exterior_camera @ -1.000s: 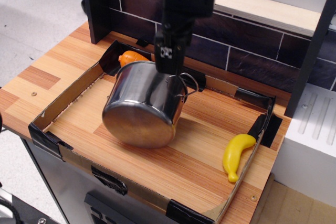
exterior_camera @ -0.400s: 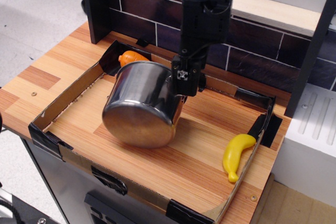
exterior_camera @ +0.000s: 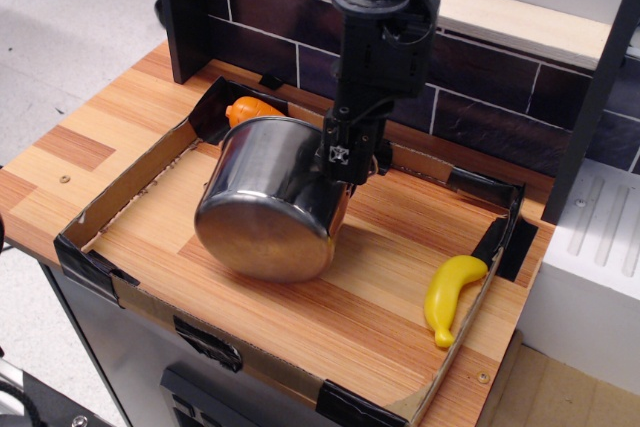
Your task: Upright metal pot
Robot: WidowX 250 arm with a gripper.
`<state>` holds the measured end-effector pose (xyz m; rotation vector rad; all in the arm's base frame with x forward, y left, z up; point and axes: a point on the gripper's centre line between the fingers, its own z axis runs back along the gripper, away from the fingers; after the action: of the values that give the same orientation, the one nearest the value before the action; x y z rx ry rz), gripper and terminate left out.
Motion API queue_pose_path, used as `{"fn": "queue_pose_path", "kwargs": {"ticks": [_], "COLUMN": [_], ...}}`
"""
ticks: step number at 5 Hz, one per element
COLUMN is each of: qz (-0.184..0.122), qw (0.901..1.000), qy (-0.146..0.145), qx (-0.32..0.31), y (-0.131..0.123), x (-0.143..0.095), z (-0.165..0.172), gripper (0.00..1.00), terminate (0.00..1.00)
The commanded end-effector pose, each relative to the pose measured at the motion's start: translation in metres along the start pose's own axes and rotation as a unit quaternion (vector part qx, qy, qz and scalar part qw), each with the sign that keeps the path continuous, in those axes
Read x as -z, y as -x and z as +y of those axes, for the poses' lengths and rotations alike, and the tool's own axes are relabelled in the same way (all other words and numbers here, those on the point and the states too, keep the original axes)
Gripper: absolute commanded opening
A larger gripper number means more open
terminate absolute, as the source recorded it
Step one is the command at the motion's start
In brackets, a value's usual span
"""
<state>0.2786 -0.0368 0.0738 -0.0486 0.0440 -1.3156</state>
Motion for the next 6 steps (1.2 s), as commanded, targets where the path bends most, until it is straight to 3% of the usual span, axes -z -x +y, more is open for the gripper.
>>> {"fn": "queue_pose_path", "kwargs": {"ticks": [1, 3, 4, 5, 6], "qz": [-0.013, 0.003, 0.017, 0.020, 0.014], "qw": [0.9995, 0.9910, 0.9748, 0.9449, 0.8928], "qy": [-0.029, -0.134, -0.221, -0.325, -0.445], "qx": [0.003, 0.004, 0.022, 0.035, 0.065], "y": [-0.001, 0.002, 0.007, 0.012, 0.015], "x": [-0.014, -0.028, -0.039, -0.046, -0.046], "z": [-0.003, 0.002, 0.002, -0.003, -0.016], "gripper": [0.00, 0.00, 0.00, 0.00, 0.00], "terminate": [0.00, 0.00, 0.00, 0.00, 0.00]}}
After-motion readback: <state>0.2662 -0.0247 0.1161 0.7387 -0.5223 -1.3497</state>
